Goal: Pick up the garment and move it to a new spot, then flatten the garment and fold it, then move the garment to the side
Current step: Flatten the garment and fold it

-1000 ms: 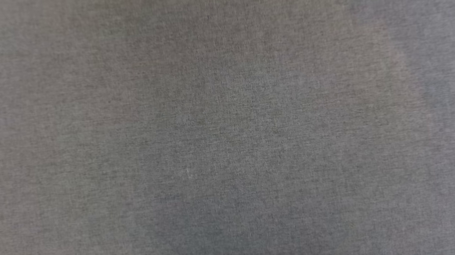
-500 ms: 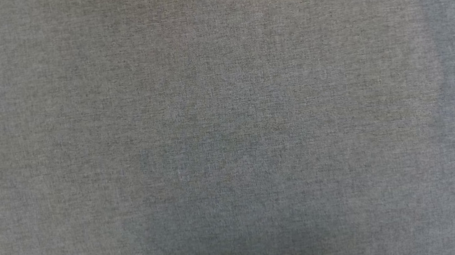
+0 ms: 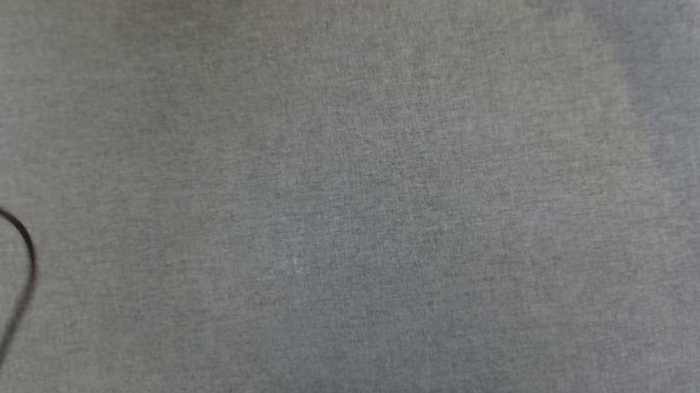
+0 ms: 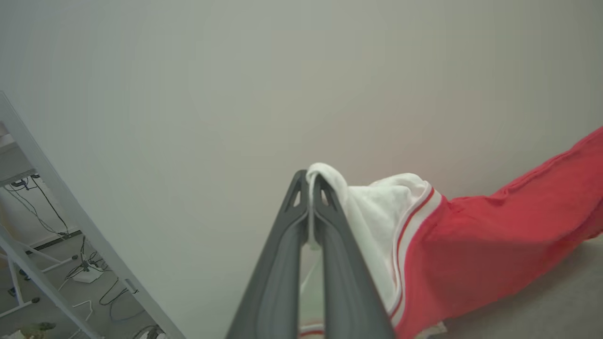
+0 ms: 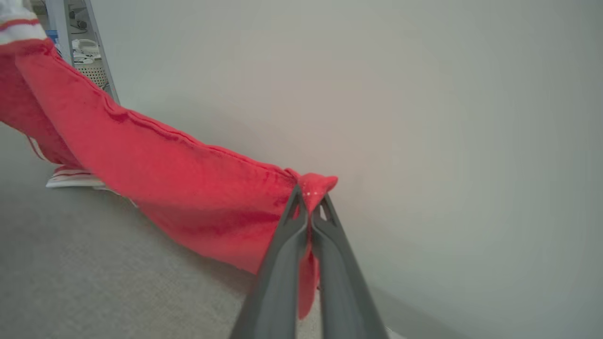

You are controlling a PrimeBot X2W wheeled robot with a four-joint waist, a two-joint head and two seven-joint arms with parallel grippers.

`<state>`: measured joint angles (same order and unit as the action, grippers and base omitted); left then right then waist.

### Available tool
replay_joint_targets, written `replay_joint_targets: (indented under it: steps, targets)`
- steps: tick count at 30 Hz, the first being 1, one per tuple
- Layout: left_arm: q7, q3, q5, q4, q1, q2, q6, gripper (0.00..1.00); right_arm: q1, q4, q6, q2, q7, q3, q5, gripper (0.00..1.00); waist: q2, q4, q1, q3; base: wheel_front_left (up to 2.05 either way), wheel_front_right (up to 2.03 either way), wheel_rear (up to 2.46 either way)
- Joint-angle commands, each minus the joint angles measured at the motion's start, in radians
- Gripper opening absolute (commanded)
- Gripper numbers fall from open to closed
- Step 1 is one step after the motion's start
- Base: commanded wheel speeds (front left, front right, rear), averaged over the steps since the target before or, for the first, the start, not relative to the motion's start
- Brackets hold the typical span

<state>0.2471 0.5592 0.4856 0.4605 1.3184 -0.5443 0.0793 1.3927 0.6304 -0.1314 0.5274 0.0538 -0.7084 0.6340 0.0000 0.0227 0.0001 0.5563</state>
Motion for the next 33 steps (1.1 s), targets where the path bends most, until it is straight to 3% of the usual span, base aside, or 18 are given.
replay_joint_targets:
  steps: [1,11,21,33]
  targets:
    - [0.007,0.001,0.014,-0.031,-0.082,-0.010,-0.024,0.00,-0.057,-0.020,0.001,0.016,0.014,-0.020,0.020,0.00,0.0000,0.010,-0.0001,-0.071,0.00,0.00,0.00]
    - [0.008,0.017,0.082,-0.301,-0.693,-0.089,-0.210,0.00,-0.466,-0.143,0.001,0.123,0.053,-0.100,0.103,0.00,0.0000,0.007,-0.0001,-0.249,0.00,0.00,0.00]
    - [-0.008,0.076,0.176,-0.424,-1.130,-0.087,-0.330,0.00,-0.875,-0.244,0.001,0.165,0.046,-0.060,0.123,0.00,0.0000,0.006,-0.0001,-0.382,0.00,0.00,0.00]
    - [-0.015,0.137,0.269,-0.429,-1.396,-0.047,-0.365,0.00,-1.296,-0.402,0.001,0.177,-0.050,0.137,0.109,0.00,0.0000,-0.008,-0.0001,-0.462,0.00,0.00,0.00]
